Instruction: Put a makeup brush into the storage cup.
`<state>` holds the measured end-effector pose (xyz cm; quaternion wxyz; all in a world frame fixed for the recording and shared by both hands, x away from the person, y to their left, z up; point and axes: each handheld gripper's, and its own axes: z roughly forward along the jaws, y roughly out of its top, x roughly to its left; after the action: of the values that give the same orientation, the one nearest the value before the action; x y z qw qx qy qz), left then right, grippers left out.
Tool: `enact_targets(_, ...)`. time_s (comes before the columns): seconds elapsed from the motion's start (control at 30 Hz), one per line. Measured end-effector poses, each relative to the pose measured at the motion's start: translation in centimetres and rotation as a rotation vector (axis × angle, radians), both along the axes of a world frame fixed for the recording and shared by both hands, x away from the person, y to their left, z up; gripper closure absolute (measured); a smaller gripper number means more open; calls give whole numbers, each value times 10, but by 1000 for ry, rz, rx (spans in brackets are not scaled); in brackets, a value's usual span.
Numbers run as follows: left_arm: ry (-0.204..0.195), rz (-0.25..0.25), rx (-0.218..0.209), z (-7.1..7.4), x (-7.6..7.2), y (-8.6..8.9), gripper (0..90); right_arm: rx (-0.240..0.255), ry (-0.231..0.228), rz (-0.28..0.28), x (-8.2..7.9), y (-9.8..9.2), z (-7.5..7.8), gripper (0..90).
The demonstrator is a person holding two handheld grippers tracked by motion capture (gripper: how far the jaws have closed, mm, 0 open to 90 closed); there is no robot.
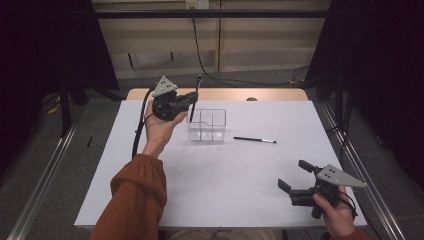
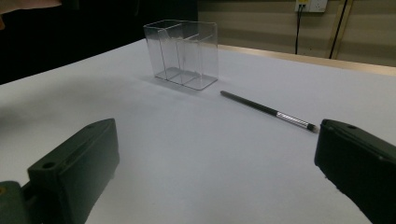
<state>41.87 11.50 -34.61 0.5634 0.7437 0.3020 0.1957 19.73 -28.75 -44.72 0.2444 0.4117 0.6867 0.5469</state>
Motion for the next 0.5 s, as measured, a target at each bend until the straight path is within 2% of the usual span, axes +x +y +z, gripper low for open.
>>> enact_targets(0.27, 5, 3, -37, -4, 12, -2, 846, 0, 0, 0, 0, 0, 0, 0)
enact_targets(0.5, 15, 13, -35, -12, 19, -4, 847, -3, 0, 3, 0, 0, 0, 0)
